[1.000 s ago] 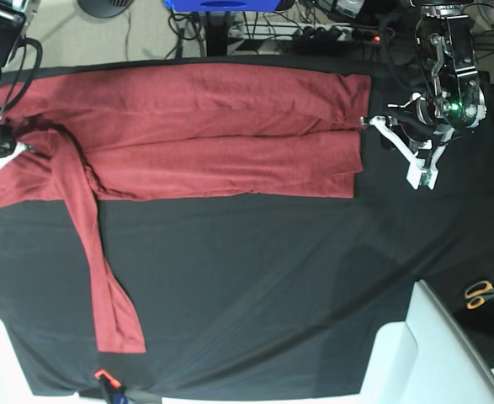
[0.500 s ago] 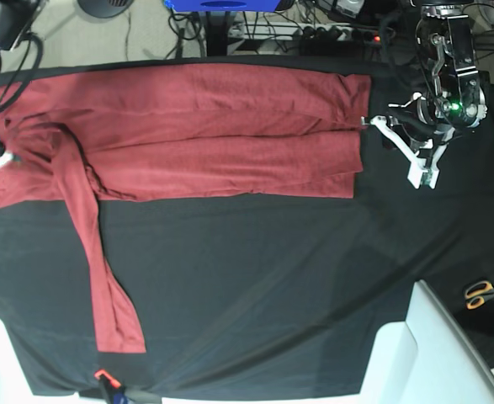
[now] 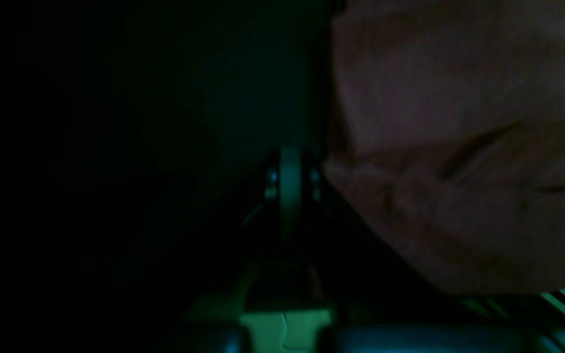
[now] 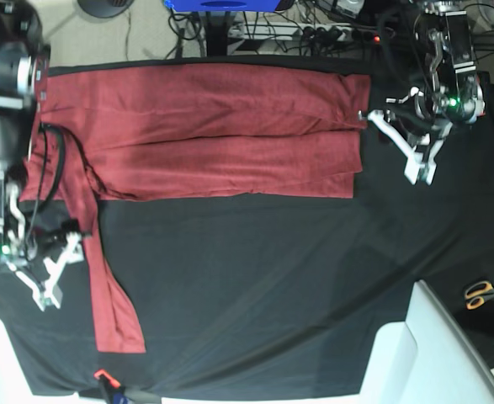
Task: Fold the T-shirt properly
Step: 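Grasp the trailing sleeve end with the right gripper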
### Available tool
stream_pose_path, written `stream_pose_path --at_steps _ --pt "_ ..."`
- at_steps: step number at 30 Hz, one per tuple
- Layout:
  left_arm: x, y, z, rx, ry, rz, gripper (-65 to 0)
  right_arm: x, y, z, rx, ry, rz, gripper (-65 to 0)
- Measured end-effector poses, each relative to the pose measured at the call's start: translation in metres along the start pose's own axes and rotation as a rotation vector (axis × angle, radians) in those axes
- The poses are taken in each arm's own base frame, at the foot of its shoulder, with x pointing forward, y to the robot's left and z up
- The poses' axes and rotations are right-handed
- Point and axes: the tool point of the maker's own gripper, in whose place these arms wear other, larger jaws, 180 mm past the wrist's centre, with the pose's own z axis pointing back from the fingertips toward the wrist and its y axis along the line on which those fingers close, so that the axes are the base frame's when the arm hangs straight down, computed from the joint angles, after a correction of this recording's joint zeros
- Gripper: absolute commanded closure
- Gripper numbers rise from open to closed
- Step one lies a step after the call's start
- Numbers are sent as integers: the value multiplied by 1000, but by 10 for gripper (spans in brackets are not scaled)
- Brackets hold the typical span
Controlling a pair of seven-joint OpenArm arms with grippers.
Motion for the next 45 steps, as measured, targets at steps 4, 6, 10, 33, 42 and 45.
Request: stream_pose_path --at_steps 4,6,10,33,42,45 --pt "-2 0 0 -1 6 1 0 8 -4 -11 20 -2 -35 -464" --pt "1 1 0 0 0 0 0 12 -1 -16 37 1 -53 -462" --pt "2 0 0 -1 -3 1 0 24 17 -25 88 -29 -81 -461" --pt "3 1 0 0 -6 0 0 13 32 -46 103 -27 -163 -42" --pt "4 1 0 0 -7 0 0 9 32 -46 105 -9 -164 -6" --pt "4 1 0 0 -7 0 0 7 32 -44 103 20 -159 -6"
